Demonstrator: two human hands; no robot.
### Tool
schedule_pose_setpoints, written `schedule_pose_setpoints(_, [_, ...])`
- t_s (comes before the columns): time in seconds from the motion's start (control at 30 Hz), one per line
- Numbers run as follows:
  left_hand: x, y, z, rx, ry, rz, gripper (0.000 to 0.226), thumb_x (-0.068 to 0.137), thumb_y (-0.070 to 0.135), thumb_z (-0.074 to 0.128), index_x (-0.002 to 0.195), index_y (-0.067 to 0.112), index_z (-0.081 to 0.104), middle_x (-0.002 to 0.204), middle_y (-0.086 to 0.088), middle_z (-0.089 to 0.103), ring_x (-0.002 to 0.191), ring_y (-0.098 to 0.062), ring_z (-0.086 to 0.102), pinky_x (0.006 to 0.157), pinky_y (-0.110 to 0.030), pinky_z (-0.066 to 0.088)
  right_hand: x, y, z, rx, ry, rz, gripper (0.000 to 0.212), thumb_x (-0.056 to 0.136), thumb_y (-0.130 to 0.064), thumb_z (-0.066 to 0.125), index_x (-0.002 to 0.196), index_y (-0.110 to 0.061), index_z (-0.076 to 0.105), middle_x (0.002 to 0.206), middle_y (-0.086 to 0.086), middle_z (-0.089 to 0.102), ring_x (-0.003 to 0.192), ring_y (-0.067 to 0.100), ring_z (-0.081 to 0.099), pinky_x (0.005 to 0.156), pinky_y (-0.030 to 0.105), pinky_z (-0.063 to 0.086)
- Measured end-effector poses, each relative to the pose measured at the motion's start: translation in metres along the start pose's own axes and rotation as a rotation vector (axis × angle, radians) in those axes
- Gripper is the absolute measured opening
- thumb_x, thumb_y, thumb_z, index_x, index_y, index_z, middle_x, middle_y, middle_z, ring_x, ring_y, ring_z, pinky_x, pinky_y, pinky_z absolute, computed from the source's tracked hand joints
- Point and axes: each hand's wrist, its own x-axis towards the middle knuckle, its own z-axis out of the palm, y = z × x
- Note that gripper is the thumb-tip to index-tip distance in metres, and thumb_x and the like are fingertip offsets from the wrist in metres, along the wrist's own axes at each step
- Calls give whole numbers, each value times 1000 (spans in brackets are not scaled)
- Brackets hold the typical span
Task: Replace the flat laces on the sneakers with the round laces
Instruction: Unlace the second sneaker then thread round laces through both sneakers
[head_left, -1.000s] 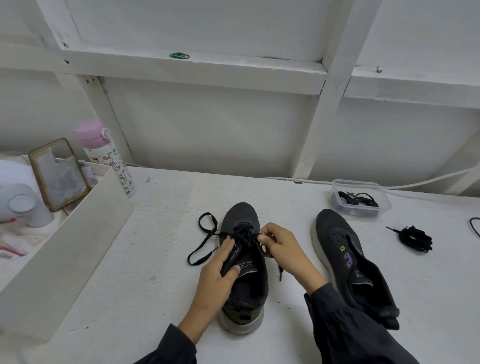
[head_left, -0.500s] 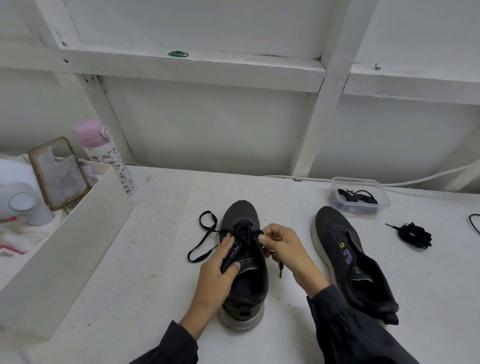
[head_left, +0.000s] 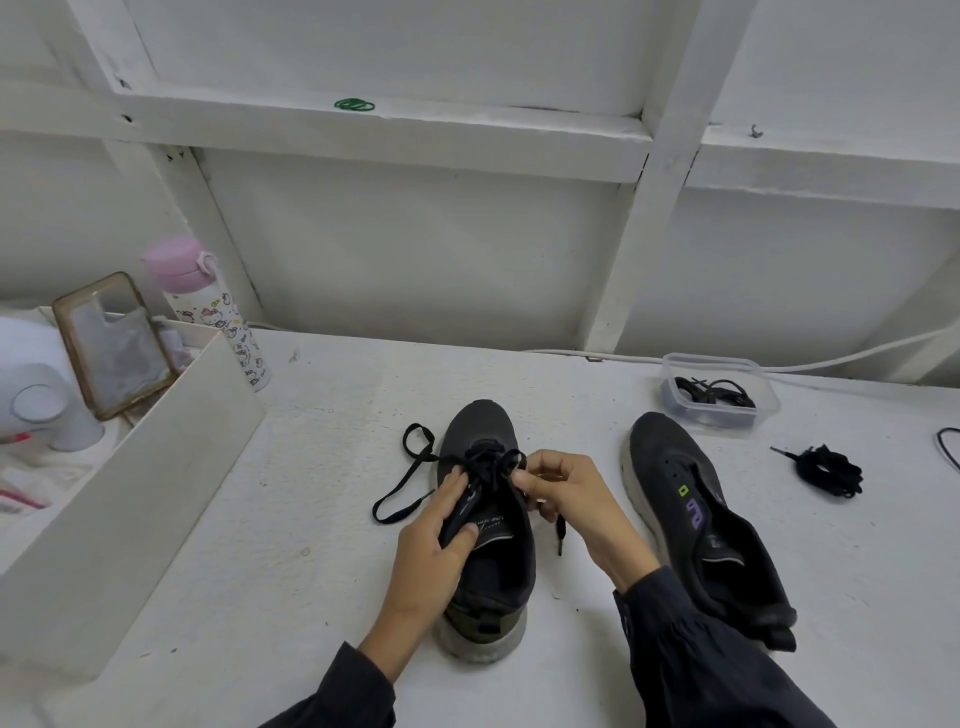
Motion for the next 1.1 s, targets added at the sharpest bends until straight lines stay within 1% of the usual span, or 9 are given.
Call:
schedule_pose_setpoints(0.17, [0, 0, 0, 1, 1, -10, 57, 92, -2, 58, 141, 22, 45, 143, 15, 42, 136, -2, 35, 115, -22, 28, 7, -5, -5, 85, 152, 7, 17, 94, -13, 61, 78, -9, 64, 59, -6, 56, 50, 8, 48, 46, 18, 33])
schedule_pose_setpoints(0.3, [0, 0, 0, 11, 4, -4, 58, 91, -3, 59, 142, 21, 45, 141, 16, 42, 135, -1, 36, 115, -22, 29, 3, 1, -5, 51, -7, 44, 16, 86, -18, 73, 88, -3, 71, 67, 0, 59, 55, 9, 50, 50, 21, 35])
schedule_pose_setpoints(0.4, [0, 1, 1, 20, 7, 0, 59, 90, -3, 59, 142, 21, 45, 141, 16, 43, 135, -1, 37, 113, -19, 30, 1, 6, -4, 14, -55, 31, 8, 80, -13, 77, 80, -6, 73, 67, 2, 65, 57, 10, 53, 52, 21, 38])
schedule_pose_setpoints(0.5, [-1, 1, 0, 8, 3, -10, 57, 91, -2, 58, 142, 21, 46, 141, 16, 42, 135, -1, 36, 114, -21, 29, 4, 2, -6, 8, 22, -3, 16, 86, -8, 70, 71, -9, 65, 66, 2, 62, 56, 11, 53, 50, 21, 35])
schedule_pose_setpoints(0.67, [-1, -1, 1, -5, 8, -28, 56, 92, -1, 59, 142, 20, 46, 141, 16, 43, 137, -2, 36, 114, -20, 29, 9, -2, -10, 239, 269, -5, 15, 94, -16, 63, 80, -9, 62, 72, -1, 54, 51, 11, 50, 46, 22, 34])
schedule_pose_setpoints(0.77, [0, 0, 1, 9, 10, -17, 56, 91, -1, 59, 142, 20, 46, 141, 15, 43, 136, -3, 37, 113, -18, 29, 3, -1, -8, 110, 115, 29, 14, 88, -21, 70, 81, -9, 68, 63, 0, 56, 53, 10, 49, 48, 21, 34])
schedule_pose_setpoints(0.87, [0, 0, 1, 24, 13, -8, 57, 91, -2, 59, 142, 19, 46, 140, 14, 44, 135, -4, 38, 110, -16, 30, -4, 2, -1, -21, -6, 39, 12, 81, -15, 77, 84, -4, 73, 64, 1, 64, 56, 10, 52, 50, 21, 36])
schedule_pose_setpoints(0.97, [-1, 0, 0, 6, 7, -21, 56, 91, -2, 59, 142, 20, 46, 142, 14, 44, 136, -4, 38, 111, -16, 30, -1, -4, -5, 32, 132, -8, 10, 86, -9, 70, 79, -3, 69, 62, 0, 62, 52, 9, 51, 49, 18, 36])
schedule_pose_setpoints(1.1, [-1, 0, 0, 0, -4, -10, 57, 92, -2, 58, 142, 23, 45, 146, 13, 44, 137, -3, 37, 113, -18, 29, 8, -11, -29, 309, 406, -53, 14, 95, -16, 61, 82, -10, 61, 73, -1, 52, 56, 12, 49, 49, 23, 33])
